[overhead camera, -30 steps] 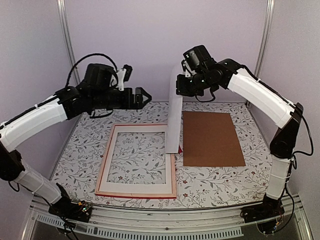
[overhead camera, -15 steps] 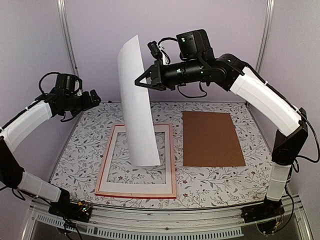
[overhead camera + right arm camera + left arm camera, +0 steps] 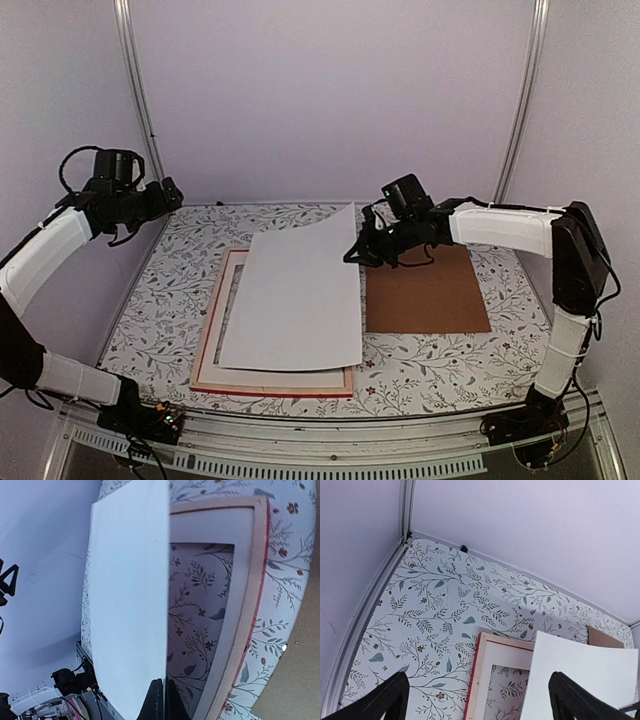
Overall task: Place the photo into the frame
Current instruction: Place the photo on the glass panel.
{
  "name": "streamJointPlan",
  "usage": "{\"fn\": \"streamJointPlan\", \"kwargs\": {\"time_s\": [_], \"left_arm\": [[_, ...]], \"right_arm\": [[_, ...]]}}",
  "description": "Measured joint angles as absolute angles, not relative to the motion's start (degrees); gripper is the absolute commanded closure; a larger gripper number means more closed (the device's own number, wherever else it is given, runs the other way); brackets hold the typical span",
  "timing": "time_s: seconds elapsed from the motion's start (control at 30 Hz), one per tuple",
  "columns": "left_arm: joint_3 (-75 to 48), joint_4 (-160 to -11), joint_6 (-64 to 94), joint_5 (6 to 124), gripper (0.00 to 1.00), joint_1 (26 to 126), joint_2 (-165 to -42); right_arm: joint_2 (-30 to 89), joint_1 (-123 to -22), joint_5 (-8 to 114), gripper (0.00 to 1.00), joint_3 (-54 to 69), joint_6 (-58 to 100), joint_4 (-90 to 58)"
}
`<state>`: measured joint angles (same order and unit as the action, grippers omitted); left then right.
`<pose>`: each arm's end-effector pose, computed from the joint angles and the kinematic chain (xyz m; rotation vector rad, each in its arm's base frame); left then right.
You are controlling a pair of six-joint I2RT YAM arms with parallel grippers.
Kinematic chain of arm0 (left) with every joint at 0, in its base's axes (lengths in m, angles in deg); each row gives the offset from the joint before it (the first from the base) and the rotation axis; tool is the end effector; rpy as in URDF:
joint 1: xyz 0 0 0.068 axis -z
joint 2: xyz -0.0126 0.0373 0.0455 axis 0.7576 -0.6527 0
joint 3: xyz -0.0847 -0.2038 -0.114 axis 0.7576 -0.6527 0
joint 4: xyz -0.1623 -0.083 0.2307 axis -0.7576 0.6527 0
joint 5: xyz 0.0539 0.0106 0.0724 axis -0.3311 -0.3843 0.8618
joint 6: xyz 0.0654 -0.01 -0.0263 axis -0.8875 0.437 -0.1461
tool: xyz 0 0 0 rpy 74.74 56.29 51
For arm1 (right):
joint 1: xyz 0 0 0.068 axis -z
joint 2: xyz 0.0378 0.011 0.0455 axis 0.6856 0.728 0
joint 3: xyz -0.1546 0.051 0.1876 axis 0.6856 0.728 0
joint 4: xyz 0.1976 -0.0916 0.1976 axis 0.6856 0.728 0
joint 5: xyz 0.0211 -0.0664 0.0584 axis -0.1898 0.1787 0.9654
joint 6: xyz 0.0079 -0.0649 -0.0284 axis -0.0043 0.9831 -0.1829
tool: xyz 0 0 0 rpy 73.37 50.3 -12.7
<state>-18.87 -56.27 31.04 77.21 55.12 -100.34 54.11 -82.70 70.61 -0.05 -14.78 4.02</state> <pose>0.3396 -0.0309 0.3040 -0.4463 2.1010 -0.2694 0.3394 0.3111 0.2050 -0.1814 2.5573 1.1571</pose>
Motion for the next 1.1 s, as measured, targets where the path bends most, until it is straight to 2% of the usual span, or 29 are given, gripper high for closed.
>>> {"fn": "streamJointPlan", "kwargs": {"time_s": [0.33, 1.1], "left_arm": [[-22.9, -56.9, 30.7, 76.2, 0.00, 55.1, -101.4], [-24.4, -59.0, 30.3, 75.5, 0.00, 58.3, -104.2]], "right_arm": [[63.5, -83.8, 73.1, 1.00, 3.7, -19.3, -5.4], [70.3, -86.5, 71.5, 1.00, 0.3, -19.7, -7.2]]}}
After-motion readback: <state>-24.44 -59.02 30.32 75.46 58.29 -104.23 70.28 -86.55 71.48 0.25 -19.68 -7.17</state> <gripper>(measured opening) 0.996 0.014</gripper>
